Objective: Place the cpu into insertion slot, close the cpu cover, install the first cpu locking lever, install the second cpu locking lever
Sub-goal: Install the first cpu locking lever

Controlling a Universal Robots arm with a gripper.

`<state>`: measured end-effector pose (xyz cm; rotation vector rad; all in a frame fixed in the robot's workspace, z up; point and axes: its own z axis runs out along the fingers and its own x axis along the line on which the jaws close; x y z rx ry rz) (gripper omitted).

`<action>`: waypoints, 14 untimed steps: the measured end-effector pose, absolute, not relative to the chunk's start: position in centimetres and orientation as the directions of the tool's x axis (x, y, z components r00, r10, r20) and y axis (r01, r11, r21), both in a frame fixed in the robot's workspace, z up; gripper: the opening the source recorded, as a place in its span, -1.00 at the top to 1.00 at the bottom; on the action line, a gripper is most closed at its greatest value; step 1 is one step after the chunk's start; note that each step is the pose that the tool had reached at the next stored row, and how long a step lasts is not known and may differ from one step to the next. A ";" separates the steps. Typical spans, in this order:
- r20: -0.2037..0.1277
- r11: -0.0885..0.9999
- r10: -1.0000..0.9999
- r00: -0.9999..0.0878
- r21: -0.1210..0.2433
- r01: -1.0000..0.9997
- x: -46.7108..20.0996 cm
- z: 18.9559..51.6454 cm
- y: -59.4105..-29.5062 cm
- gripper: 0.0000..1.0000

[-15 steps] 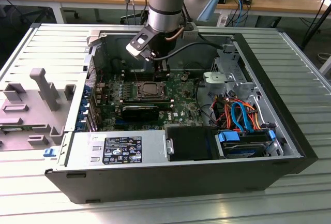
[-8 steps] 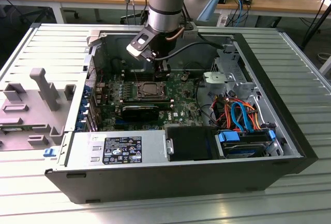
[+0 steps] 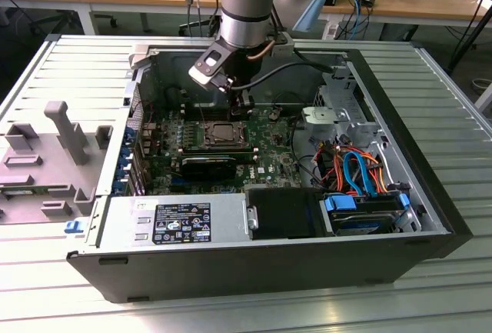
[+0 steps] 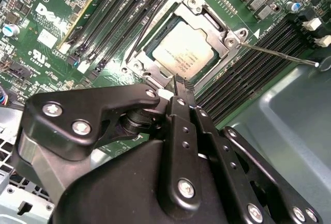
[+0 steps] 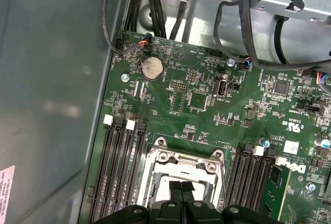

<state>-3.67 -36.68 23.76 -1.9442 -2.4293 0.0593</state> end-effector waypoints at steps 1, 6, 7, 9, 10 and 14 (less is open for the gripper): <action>-0.001 0.223 0.975 -0.224 -0.048 0.974 -3.7 23.8 -36.7 0.79; -0.001 0.237 0.972 -0.237 -0.048 0.970 -3.7 23.8 -36.7 0.79; -0.001 0.241 0.970 -0.241 -0.048 0.969 -3.7 23.8 -36.7 0.79; -0.001 0.247 0.969 -0.247 -0.048 0.968 -3.7 23.8 -36.7 0.79; -0.001 0.249 0.968 -0.250 -0.048 0.967 -3.7 23.8 -36.7 0.79; -0.001 0.259 0.966 -0.259 -0.048 0.965 -3.7 23.8 -36.7 0.79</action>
